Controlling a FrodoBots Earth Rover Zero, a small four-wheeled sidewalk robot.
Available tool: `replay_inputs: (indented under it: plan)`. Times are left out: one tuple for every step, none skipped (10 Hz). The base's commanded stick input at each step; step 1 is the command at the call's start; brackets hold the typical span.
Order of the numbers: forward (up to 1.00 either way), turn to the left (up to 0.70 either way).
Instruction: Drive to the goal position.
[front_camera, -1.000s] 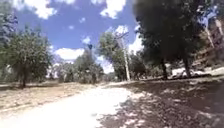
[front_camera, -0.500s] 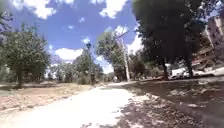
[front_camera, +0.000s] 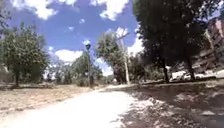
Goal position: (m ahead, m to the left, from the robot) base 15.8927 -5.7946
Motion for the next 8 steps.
replay_inputs:
  plan:
    - [0.70,0.00]
    - [0.70,0.00]
    - [0.70,0.00]
    - [0.70,0.00]
    - [0.70,0.00]
    - [0.70,0.00]
    - [0.70,0.00]
    - [0.70,0.00]
